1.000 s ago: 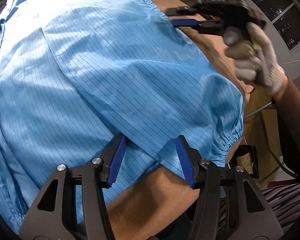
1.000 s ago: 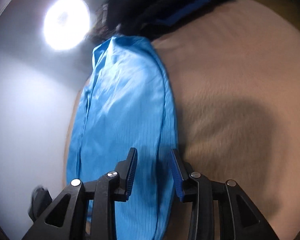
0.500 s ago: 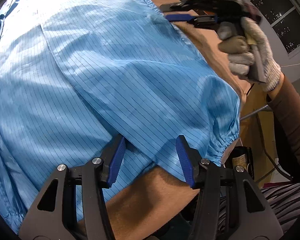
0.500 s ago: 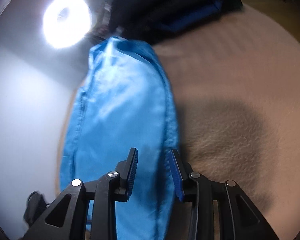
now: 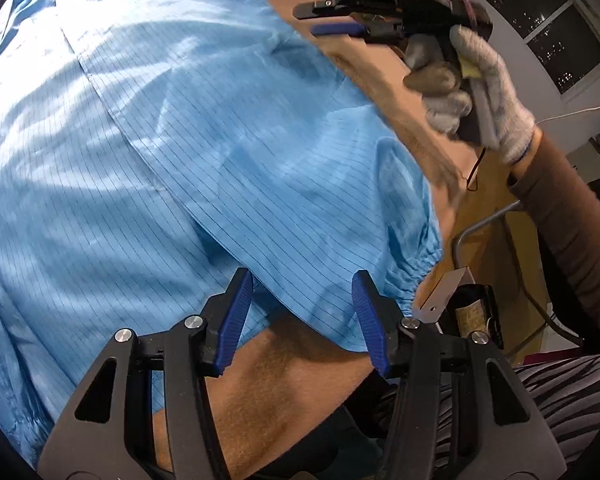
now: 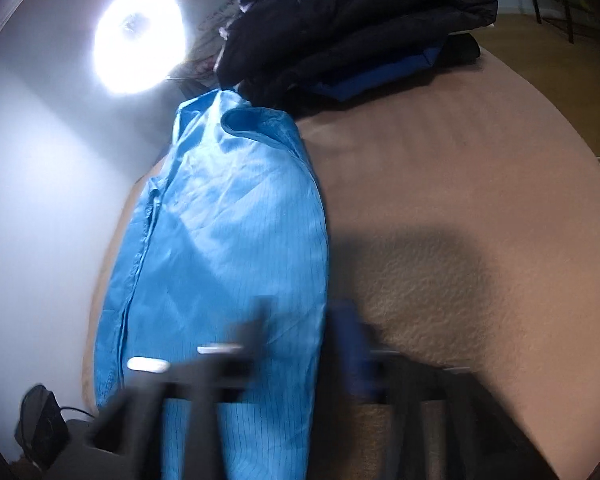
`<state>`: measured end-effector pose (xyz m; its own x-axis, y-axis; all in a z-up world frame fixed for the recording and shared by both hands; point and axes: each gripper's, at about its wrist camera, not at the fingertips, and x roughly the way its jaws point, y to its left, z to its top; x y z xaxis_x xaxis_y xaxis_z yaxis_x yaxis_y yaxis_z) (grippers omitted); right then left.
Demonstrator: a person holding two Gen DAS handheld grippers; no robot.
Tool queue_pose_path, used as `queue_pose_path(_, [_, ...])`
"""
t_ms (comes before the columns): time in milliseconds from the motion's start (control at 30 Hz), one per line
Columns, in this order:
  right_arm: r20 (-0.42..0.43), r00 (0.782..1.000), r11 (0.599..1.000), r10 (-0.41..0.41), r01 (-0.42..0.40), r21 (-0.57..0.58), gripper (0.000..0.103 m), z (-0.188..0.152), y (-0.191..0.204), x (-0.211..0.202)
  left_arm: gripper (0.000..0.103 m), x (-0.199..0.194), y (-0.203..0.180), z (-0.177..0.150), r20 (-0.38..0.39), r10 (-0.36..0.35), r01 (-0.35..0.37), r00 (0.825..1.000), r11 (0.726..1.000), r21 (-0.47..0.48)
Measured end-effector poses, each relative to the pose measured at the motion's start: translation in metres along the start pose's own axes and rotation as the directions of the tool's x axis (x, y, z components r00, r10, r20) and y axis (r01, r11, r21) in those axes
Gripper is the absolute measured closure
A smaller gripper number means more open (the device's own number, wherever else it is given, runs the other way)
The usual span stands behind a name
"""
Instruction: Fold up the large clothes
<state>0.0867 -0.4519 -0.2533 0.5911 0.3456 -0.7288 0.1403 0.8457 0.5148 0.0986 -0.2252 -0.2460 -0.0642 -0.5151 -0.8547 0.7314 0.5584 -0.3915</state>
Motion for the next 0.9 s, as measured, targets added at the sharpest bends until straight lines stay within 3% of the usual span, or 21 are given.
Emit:
queue_pose_path(100, [-0.016,0.999,0.999,0.043,-0.043,0.023,0.048,-0.008,-0.009,0.006,0.051,-0.013,0.005,0.003,0.051,0.001,0.000,0.999,1.000,-0.021])
queue_pose_path(200, [-0.061,0.997,0.998,0.050,-0.049,0.028,0.049,-0.020,-0.011,0.019,0.051,-0.016,0.017,0.009,0.076,0.012,-0.006,0.997,0.997,-0.071])
queue_pose_path(300, [-0.050,0.987,0.987,0.149,-0.146,0.059,0.050,-0.028,-0.011,0.021,0.051,-0.001,0.017,0.009,0.033,0.084,-0.083,0.996,0.996,-0.033])
queue_pose_path(367, [-0.065,0.981,0.982,0.183,-0.179,0.068,0.062,-0.034,-0.008,0.024,0.051,0.015,0.017,0.007,-0.033,0.111,-0.112,0.993,0.993,-0.023])
queue_pose_path(400, [-0.077,0.982,0.984,0.173,-0.169,0.063,0.081,-0.036,-0.006,0.026,0.051,0.017,0.016,0.006,-0.032,0.122,-0.123,0.992,0.992,-0.014])
queue_pose_path(467, [-0.113,0.983,0.989,0.142,-0.136,0.052,0.100,-0.040,0.002,0.033,0.051,0.011,0.012,0.009,-0.020,0.124,-0.125,0.992,0.992,-0.001])
queue_pose_path(567, [-0.106,0.992,0.997,0.062,-0.057,0.042,0.103,-0.038,0.015,0.028,0.051,-0.010,0.015,0.013,0.033,0.096,-0.095,0.995,0.995,-0.044])
queue_pose_path(700, [-0.081,0.996,0.999,-0.027,0.025,-0.024,0.103,-0.032,0.044,0.011,0.051,-0.053,0.029,0.011,0.139,0.103,-0.090,0.985,0.991,-0.096])
queue_pose_path(900, [-0.076,0.984,0.976,-0.161,0.147,-0.162,0.103,-0.017,0.104,0.004,0.051,-0.117,0.077,-0.001,0.288,0.137,-0.068,0.948,0.969,-0.236])
